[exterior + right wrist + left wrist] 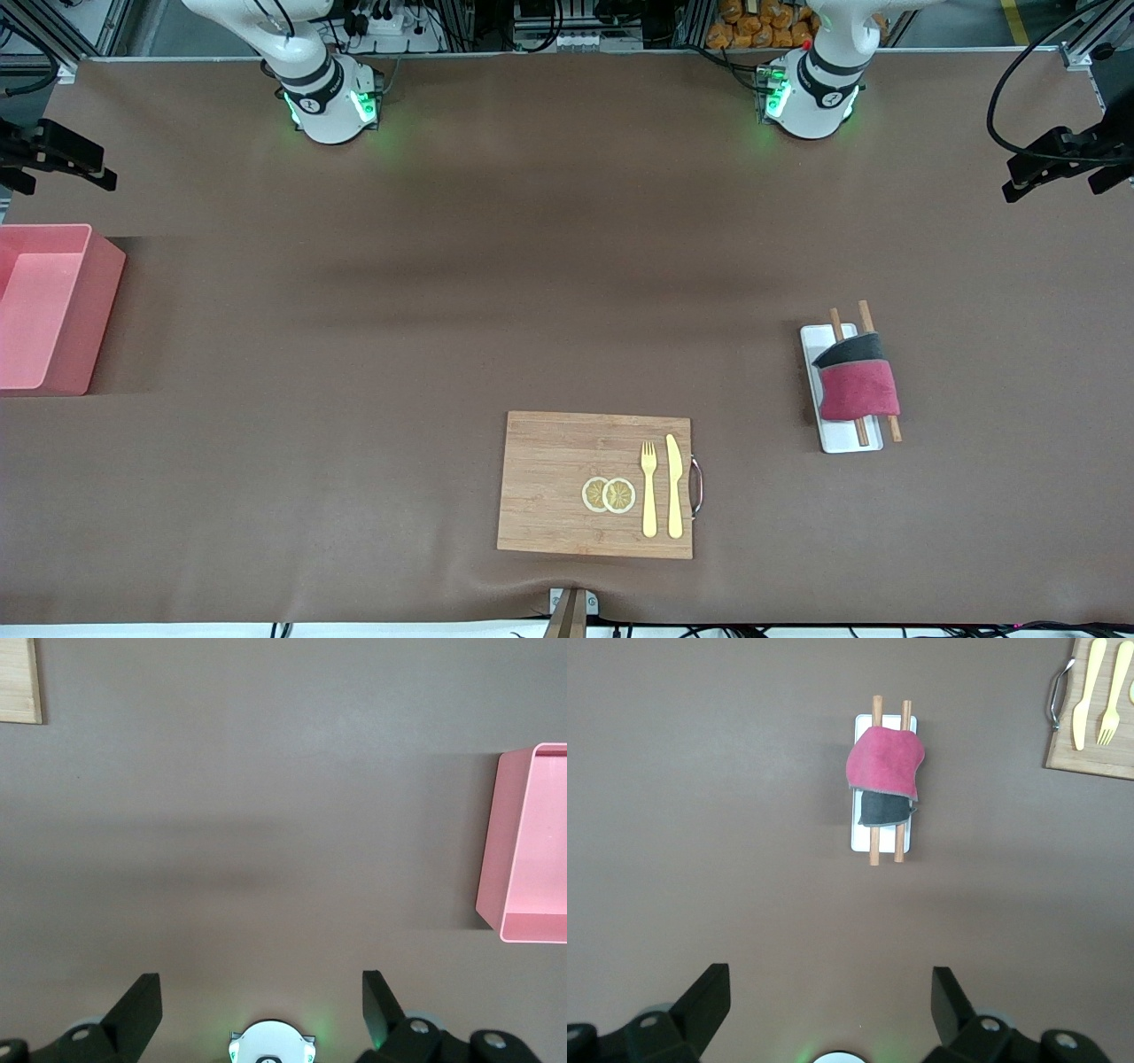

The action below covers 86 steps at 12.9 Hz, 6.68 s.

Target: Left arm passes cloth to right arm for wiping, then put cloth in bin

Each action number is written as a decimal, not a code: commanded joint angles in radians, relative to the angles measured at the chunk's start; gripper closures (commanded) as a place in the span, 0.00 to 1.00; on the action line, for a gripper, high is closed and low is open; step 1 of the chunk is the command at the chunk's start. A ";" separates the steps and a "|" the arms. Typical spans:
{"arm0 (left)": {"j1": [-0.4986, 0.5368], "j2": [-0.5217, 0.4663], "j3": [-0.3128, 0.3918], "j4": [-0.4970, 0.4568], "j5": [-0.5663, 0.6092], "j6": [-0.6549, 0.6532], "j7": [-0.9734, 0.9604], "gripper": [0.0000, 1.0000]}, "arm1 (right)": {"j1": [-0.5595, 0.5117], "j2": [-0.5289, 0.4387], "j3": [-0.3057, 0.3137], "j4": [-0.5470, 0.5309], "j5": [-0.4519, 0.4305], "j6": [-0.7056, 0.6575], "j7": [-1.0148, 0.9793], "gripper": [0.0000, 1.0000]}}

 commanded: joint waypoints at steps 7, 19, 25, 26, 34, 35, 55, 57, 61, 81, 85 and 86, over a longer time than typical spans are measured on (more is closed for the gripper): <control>-0.028 -0.013 0.002 0.004 0.028 -0.040 0.043 0.00 | -0.014 -0.002 0.005 0.003 0.011 -0.003 -0.008 0.00; 0.009 0.102 -0.006 -0.301 0.011 0.392 0.043 0.00 | -0.014 -0.002 0.005 0.003 0.014 -0.003 -0.008 0.00; 0.001 0.317 -0.008 -0.306 0.011 0.589 0.042 0.25 | -0.013 -0.002 0.005 0.003 0.014 -0.003 -0.008 0.00; -0.001 0.337 -0.008 -0.304 0.011 0.606 0.039 0.25 | -0.013 -0.002 0.005 0.003 0.014 -0.003 -0.008 0.00; -0.011 0.444 -0.011 -0.302 0.011 0.735 0.023 0.35 | -0.013 -0.002 0.005 0.003 0.014 -0.003 -0.008 0.00; -0.011 0.449 -0.011 -0.302 0.011 0.739 0.023 0.41 | -0.013 -0.002 0.005 0.003 0.014 -0.003 -0.008 0.00; -0.013 0.484 -0.011 -0.293 0.013 0.779 0.022 1.00 | -0.011 -0.002 0.005 0.003 0.015 -0.001 -0.008 0.00; -0.013 0.483 -0.011 -0.292 0.013 0.781 0.023 1.00 | -0.011 -0.002 0.005 0.003 0.015 -0.001 -0.008 0.00; -0.020 0.429 -0.059 -0.286 0.010 0.766 -0.007 1.00 | 0.012 0.027 0.007 0.009 0.041 0.016 0.002 0.00; -0.649 0.768 -0.250 0.171 -0.144 1.302 -1.835 1.00 | 0.314 0.360 0.007 -0.036 0.336 0.404 0.917 0.00; -0.709 0.770 -0.202 0.175 -0.145 1.387 -1.998 1.00 | 0.330 0.360 0.007 -0.132 0.394 0.471 0.986 0.00; -0.717 0.768 -0.201 0.178 -0.145 1.388 -2.018 1.00 | 0.317 0.360 0.004 -0.155 0.461 0.484 0.986 0.00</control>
